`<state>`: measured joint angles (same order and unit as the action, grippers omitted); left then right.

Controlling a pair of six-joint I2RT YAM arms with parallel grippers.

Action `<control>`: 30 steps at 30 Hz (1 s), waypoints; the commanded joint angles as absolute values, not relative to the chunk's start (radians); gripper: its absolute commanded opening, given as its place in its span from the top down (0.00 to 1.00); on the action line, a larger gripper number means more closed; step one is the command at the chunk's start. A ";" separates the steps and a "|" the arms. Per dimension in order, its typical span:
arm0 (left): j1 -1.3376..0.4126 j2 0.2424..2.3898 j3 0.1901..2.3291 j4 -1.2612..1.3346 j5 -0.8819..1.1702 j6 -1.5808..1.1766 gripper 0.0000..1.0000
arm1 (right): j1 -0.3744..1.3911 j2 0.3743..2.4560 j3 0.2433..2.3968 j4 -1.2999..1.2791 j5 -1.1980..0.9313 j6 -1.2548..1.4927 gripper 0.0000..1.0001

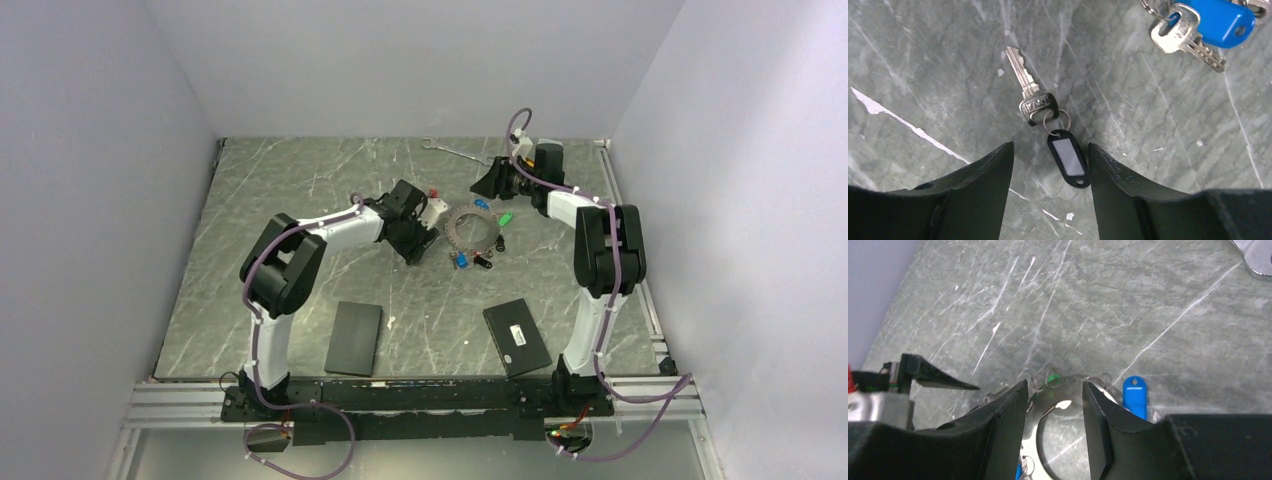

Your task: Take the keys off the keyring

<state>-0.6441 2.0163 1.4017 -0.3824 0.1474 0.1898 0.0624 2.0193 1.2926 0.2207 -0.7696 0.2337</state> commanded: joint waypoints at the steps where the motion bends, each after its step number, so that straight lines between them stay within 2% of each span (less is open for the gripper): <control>1: -0.652 2.037 1.447 -0.362 0.096 0.155 0.41 | 0.036 1.882 1.253 0.199 -0.825 0.207 0.52; 9: -0.619 2.107 1.518 -0.383 0.004 0.148 0.47 | -0.030 1.720 1.142 0.139 -0.885 0.202 0.51; 15: -0.558 2.141 1.584 -0.432 0.010 0.125 0.50 | -0.052 1.638 1.064 0.144 -0.915 0.224 0.51; 19: -0.519 2.142 1.607 -0.459 0.044 0.118 0.49 | -0.059 1.616 1.058 0.113 -0.926 0.204 0.51; 21: -0.505 2.134 1.615 -0.472 0.068 0.120 0.44 | -0.061 1.607 1.057 0.098 -0.928 0.187 0.51; 23: -0.490 2.117 1.630 -0.493 0.116 0.128 0.35 | -0.064 1.597 1.053 0.093 -0.934 0.174 0.50; 25: -0.469 2.092 1.650 -0.515 0.157 0.125 0.21 | -0.067 1.590 1.053 0.081 -0.939 0.156 0.44; 28: -0.404 2.025 1.670 -0.521 0.268 0.104 0.05 | -0.075 1.578 1.055 0.053 -0.941 0.121 0.35; 30: -0.364 1.973 1.670 -0.513 0.332 0.090 0.01 | -0.081 1.568 1.057 0.030 -0.938 0.089 0.22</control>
<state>-0.4362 2.1132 1.6192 -0.5072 0.1730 0.1318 -0.0666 1.6203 1.0534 0.0620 -0.9176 0.1635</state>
